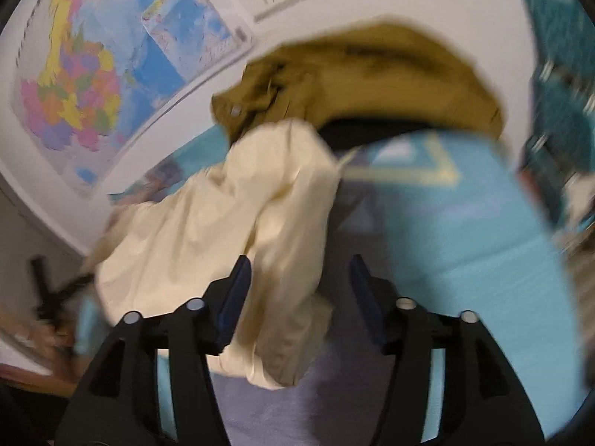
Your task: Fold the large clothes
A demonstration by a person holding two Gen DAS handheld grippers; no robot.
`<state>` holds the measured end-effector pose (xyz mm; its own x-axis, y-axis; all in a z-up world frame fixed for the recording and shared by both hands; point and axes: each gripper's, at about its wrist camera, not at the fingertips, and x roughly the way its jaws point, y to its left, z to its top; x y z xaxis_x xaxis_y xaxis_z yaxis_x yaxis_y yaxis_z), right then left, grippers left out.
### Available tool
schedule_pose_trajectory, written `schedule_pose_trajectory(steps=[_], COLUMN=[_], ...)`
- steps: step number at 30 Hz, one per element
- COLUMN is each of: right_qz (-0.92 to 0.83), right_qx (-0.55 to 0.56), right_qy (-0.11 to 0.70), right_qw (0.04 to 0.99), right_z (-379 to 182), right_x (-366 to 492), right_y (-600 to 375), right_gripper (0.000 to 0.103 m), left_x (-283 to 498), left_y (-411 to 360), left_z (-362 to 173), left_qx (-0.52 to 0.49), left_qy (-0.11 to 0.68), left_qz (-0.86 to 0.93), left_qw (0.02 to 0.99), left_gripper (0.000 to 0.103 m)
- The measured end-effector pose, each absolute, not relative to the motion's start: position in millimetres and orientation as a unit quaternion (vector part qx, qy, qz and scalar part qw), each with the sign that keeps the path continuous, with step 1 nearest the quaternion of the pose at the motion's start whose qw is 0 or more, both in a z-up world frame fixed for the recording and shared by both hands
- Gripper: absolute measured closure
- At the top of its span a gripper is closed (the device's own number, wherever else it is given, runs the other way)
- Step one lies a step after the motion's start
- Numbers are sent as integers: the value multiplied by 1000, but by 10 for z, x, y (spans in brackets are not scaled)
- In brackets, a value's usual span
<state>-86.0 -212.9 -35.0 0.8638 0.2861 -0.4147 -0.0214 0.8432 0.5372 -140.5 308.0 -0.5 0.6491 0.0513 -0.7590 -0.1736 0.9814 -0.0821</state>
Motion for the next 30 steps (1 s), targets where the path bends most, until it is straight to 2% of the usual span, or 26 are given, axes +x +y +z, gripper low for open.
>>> schedule_pose_trajectory(steps=[2,5,7,13,15,17,18,19,20,21,22,27,30], right_qz=[84,113,147,158,140,127,133,135,136,138,138,118,107], right_qx=[253,197,167,90,69,65,70,72,80,89,100,131,124], right_qy=[216,200,203,263,281,286,285,282,274,267,254,167,191], right_qw=[939,953,954,948,947,947,947,947,949,950,952,970,968], right_z=[-172,50,109,25,-75,-126,-140,-141,-130,-103,-54,260,201], right_x=[-879,-817,-674,-43,118,200,213,207,189,171,141,-25,149], right_y=[-2065,-1779,-1537,-894,-814,-815,-843,-864,-906,-946,-990,-1113,-1081], right_gripper=[38,32,28,28,40,65,69,79,92,95,99,100,100], left_x=[-1375,-1332,-1173,-627,-528,-478,-428,-406,-361,-320,-286,-102,-19], left_y=[3192,3286,3180,2674,2597,2552,2545,2553,2565,2582,2592,2703,2804], left_z=[136,302,296,-140,-270,-342,-378,-398,-410,-399,-377,-99,21], left_qx=[-81,-87,-86,-23,0,9,8,7,4,0,-5,-32,-38], left_qy=[393,361,378,458,474,478,483,488,490,488,486,449,419], left_qz=[81,84,45,5,13,11,16,22,27,31,32,40,58], left_qw=[912,925,921,888,880,878,875,873,871,872,873,892,905], left_gripper=[38,38,37,36,36,44,61,80,85,95,99,100,100])
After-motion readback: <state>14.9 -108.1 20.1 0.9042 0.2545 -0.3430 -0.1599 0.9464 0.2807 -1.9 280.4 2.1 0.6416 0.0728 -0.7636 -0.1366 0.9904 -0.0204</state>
